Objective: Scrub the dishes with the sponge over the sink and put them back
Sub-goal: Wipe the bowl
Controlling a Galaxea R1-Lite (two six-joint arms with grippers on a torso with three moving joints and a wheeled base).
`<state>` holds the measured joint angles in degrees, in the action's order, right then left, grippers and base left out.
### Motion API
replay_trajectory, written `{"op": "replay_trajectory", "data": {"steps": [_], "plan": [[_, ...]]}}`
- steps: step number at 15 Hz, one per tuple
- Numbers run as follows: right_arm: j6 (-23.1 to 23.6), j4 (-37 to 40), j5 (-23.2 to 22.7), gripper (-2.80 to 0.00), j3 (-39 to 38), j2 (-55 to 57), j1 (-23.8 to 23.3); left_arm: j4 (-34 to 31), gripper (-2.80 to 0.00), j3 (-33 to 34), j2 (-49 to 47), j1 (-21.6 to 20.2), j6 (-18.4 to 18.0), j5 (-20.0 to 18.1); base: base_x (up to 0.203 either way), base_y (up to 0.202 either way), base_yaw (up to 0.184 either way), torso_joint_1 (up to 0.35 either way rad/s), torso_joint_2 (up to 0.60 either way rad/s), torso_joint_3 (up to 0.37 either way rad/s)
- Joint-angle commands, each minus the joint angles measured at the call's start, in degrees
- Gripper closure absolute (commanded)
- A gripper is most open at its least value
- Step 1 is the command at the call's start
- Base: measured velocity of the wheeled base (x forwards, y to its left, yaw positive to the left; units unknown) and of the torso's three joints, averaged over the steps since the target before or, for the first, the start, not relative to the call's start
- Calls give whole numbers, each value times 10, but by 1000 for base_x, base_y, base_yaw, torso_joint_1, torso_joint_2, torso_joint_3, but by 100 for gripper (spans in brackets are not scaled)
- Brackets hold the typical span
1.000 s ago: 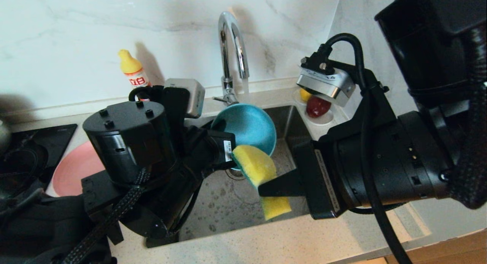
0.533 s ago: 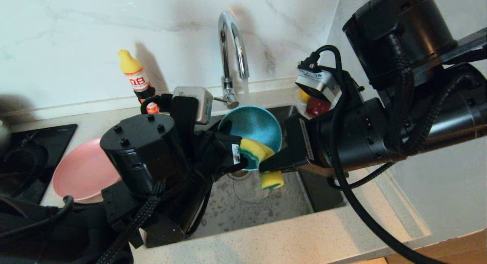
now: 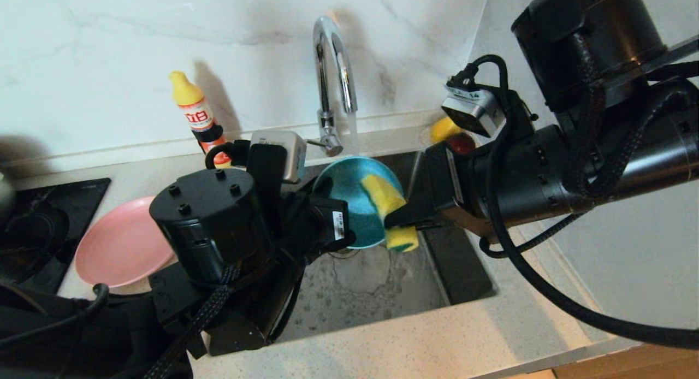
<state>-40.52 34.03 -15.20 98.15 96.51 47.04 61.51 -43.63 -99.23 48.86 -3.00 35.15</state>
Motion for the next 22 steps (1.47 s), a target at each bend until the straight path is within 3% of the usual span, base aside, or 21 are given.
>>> {"op": "replay_trajectory", "data": {"steps": [1,22], "plan": [[-2,15,-2,0,-6,-17,-4,4,0,-10,-1,-3,0,3,0,0,0,0,0,0],[-10,31,-25,0,123,73,-40,21,0,3,2,11,-5,4,0,0,0,0,0,0]]}}
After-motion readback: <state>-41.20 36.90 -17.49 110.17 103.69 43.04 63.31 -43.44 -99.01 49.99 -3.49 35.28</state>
